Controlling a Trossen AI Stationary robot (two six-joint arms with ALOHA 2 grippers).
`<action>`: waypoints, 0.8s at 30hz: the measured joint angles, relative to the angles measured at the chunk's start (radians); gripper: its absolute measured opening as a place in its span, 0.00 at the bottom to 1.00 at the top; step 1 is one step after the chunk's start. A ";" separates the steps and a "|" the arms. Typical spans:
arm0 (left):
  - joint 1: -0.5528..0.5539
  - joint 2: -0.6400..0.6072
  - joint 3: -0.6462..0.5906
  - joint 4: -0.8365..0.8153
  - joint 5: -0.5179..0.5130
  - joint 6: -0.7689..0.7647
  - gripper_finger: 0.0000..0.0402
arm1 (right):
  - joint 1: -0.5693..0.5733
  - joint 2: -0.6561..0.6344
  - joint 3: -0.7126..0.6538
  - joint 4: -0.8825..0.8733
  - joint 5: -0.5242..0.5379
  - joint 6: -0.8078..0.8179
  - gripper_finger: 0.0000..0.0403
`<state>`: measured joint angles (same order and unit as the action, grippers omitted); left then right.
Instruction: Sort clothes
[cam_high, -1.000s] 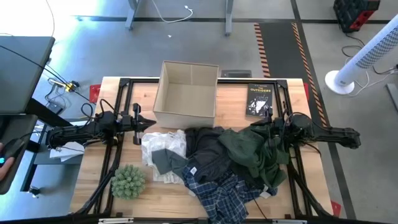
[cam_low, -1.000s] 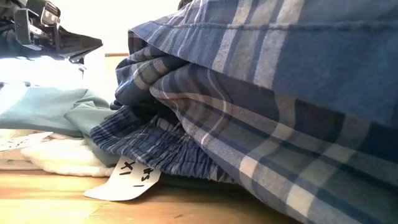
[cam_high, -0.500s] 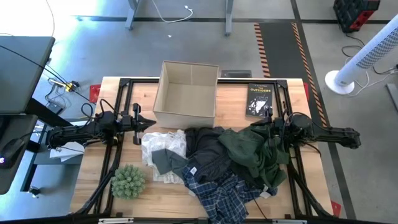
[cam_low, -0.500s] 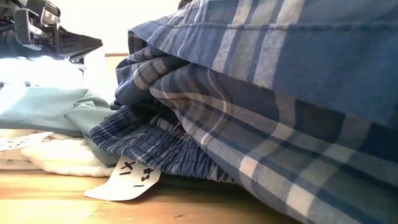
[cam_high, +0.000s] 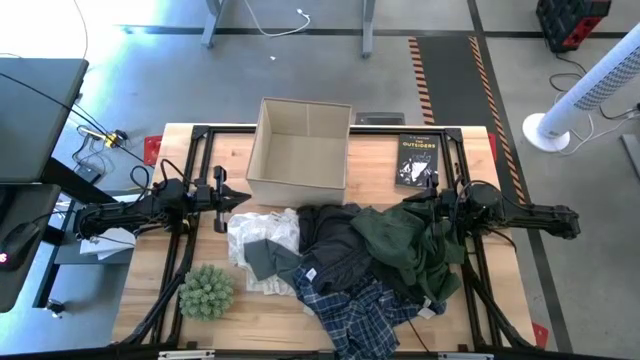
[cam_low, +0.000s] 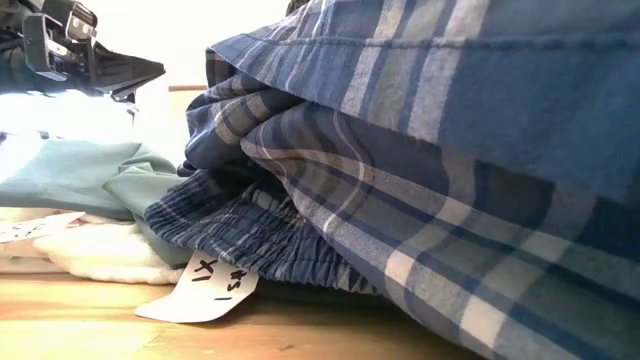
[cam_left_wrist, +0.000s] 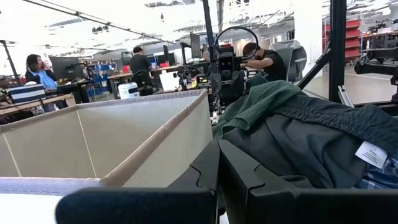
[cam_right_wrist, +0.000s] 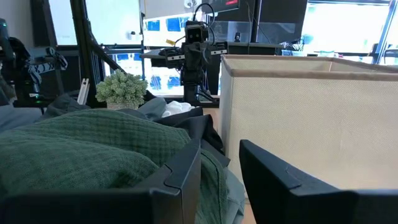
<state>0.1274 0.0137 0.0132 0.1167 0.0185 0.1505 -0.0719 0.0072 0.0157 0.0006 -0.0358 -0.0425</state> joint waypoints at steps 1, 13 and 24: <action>0.000 0.000 0.000 0.000 0.000 0.000 0.00 | 0.000 0.000 0.000 0.000 0.000 0.000 0.27; 0.000 0.000 0.000 0.000 0.000 0.000 0.00 | 0.001 0.000 0.000 0.118 0.021 0.129 0.27; 0.000 0.000 0.000 0.000 0.000 0.000 0.00 | 0.000 0.000 0.002 0.656 0.243 0.718 0.27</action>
<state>0.1275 0.0139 0.0132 0.1165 0.0181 0.1505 -0.0719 0.0071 0.0181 0.6568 0.2072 0.6751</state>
